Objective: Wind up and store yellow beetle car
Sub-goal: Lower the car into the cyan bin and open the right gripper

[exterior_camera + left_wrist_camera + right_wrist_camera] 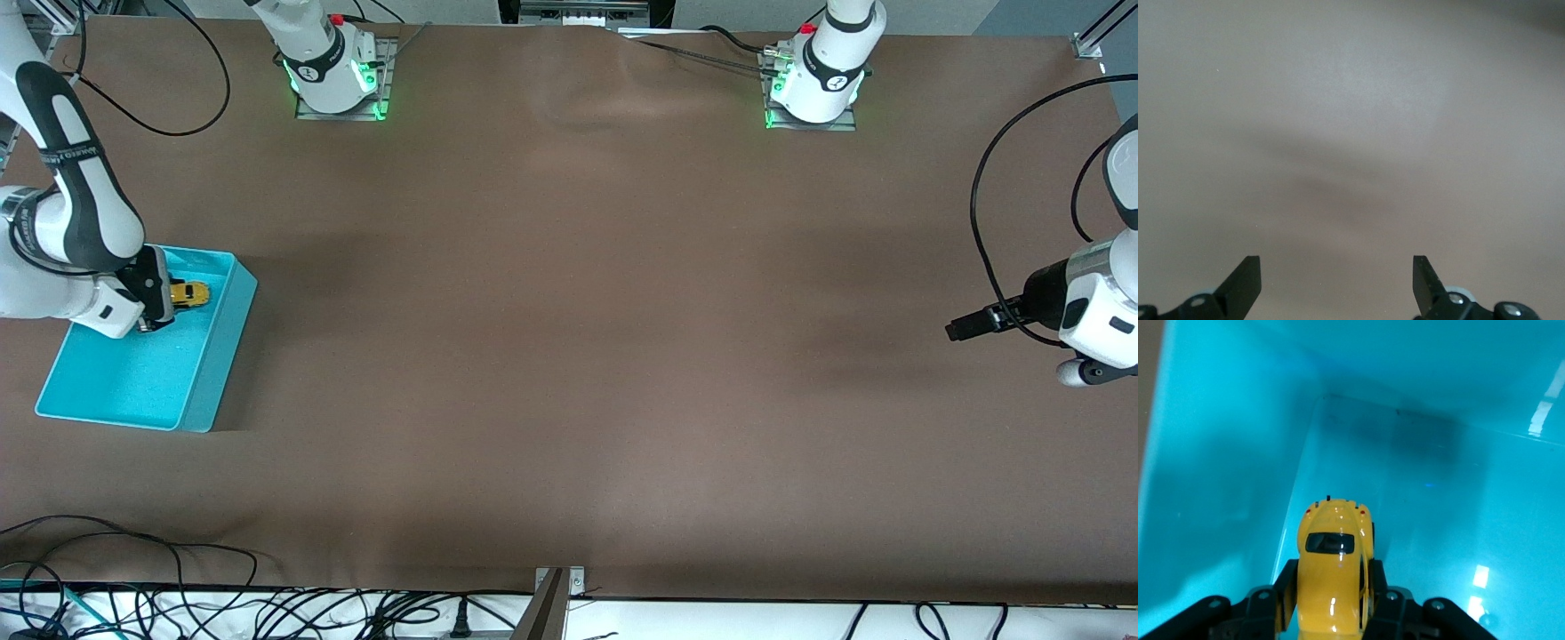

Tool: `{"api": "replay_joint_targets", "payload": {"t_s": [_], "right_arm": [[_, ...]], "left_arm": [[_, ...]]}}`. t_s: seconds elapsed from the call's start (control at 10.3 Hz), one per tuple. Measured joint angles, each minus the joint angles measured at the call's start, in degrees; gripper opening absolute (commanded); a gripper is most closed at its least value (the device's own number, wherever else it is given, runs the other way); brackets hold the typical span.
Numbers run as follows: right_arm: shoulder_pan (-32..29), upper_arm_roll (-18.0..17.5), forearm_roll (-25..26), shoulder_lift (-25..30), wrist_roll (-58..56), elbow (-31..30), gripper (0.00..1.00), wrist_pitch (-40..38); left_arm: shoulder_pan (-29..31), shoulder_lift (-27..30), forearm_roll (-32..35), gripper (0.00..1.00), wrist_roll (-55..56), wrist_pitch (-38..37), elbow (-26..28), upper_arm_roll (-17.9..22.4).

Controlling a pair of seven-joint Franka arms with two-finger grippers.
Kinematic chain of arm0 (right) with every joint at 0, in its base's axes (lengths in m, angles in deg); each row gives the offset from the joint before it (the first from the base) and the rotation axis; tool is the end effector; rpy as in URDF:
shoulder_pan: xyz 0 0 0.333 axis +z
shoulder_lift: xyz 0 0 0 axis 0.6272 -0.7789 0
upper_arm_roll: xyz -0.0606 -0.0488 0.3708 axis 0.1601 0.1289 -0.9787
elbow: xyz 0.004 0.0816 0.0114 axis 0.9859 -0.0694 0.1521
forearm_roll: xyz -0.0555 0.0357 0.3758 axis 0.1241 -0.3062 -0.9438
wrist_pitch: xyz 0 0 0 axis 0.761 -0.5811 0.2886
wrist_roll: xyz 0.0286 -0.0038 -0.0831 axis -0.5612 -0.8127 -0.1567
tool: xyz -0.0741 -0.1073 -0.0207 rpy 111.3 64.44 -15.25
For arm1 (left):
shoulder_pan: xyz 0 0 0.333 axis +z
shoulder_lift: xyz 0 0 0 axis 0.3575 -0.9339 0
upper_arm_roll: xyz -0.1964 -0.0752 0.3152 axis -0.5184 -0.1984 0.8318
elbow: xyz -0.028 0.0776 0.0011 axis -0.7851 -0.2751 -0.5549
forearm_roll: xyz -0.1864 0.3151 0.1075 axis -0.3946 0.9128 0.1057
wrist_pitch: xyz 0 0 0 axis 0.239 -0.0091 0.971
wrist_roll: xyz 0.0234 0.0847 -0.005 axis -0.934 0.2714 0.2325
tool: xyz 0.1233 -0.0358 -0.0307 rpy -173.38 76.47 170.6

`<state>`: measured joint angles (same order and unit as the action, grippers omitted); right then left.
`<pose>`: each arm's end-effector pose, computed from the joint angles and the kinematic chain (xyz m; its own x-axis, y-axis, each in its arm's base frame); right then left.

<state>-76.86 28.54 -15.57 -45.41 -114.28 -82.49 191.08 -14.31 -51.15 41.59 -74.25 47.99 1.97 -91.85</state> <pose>0.5705 -0.2305 0.2249 -0.1407 0.9873 0.0740 0.9376 0.1569 -0.3104 0.6490 0.0396 0.5278 0.9476 0.3051 -0.0946 0.3089 -0.9506 0.0291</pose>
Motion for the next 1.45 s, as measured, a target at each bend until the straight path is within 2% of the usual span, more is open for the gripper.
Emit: {"api": "replay_joint_targets", "payload": {"t_s": [0.58, 0.68, 0.78, 0.87, 1.07, 1.36, 1.45], "right_arm": [[0.0, 0.0, -0.1, -0.3, 0.0, 0.7, 0.0, -1.4], [0.0, 0.0, -0.1, -0.1, 0.0, 1.0, 0.01, -1.8], [0.0, 0.0, -0.1, 0.2, 0.1, 1.2, 0.09, -2.4], [0.0, 0.0, -0.1, 0.3, 0.1, 1.4, 0.09, -3.0], [0.0, 0.0, -0.1, 0.3, 0.1, 1.4, 0.0, -4.0], [-0.2, 0.1, -0.1, 0.3, 0.1, 1.4, 0.0, -4.7], [-0.2, 0.4, -0.1, 0.3, -0.1, 1.3, 0.08, -4.9]], "left_arm": [[0.0, 0.0, 0.0, 1.0, -0.1, 0.0, 0.0, 0.0], [0.0, 0.0, 0.0, 1.0, -0.1, 0.0, 0.0, 0.0], [0.0, 0.0, 0.0, 1.0, -0.1, 0.0, 0.0, 0.0], [0.0, 0.0, 0.0, 1.0, -0.1, 0.0, 0.0, 0.0], [0.1, 0.0, 0.0, 1.0, -0.2, 0.0, 0.0, 0.1], [0.1, 0.1, 0.0, 1.0, -0.2, 0.0, 0.0, 0.0], [0.1, 0.1, 0.0, 1.0, -0.3, 0.0, 0.0, 0.0]]}}
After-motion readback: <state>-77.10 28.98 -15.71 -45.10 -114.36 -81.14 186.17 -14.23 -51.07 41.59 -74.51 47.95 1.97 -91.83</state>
